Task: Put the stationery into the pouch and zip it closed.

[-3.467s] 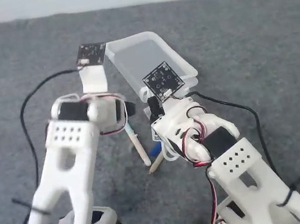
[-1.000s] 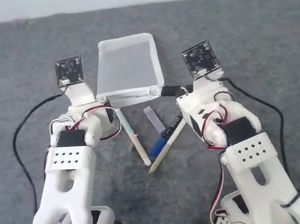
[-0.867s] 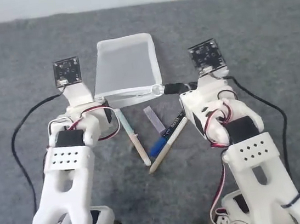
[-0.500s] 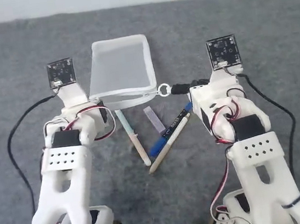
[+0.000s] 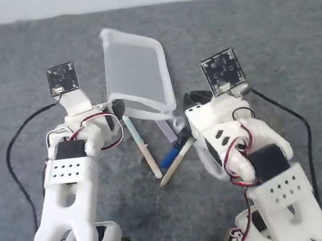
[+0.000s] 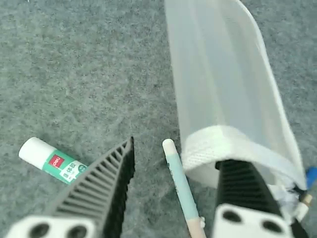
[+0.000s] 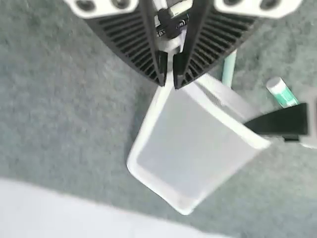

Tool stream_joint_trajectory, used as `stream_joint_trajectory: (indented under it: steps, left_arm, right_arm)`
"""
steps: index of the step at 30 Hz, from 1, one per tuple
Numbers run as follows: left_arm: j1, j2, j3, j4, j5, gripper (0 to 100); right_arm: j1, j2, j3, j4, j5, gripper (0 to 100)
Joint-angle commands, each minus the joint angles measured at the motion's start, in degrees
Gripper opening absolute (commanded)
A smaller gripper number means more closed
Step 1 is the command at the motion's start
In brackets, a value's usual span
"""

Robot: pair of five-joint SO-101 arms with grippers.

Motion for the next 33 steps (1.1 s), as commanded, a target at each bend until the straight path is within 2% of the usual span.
stream_joint_trajectory:
  steps: [1, 8, 14, 19, 21, 26, 33]
  left_arm:
    - [-0.26, -2.20, -0.48, -2.46, 0.79, 26]
    - [-0.18, -2.20, -0.48, -2.55, -1.05, 26]
    - [1.49, -2.11, -0.31, -2.73, -5.71, 11]
    - [2.02, -2.11, -0.31, -2.64, -6.77, 1]
    - [1.93, -2.11, -0.31, -2.55, -6.68, 1]
    - [1.93, -2.20, -1.80, 0.79, -5.80, 1]
    - [2.20, -2.20, -4.00, 5.19, -3.78, 1]
  right_arm:
    - [-1.10, -3.65, -4.48, 0.13, 0.88, 0.6]
    - [-1.98, -3.91, -6.59, 3.21, 0.88, 0.6]
    - [-1.98, -3.91, -2.11, 3.47, 0.70, 1.6]
    - [-5.85, -3.82, 4.22, 3.03, 0.44, 22.6]
    - [-7.69, -3.82, 5.71, 2.86, 0.44, 27.8]
    - [-9.89, -1.54, 10.64, -4.44, 0.79, 27.7]
    - [-9.98, 12.79, 10.55, -14.29, 0.88, 27.7]
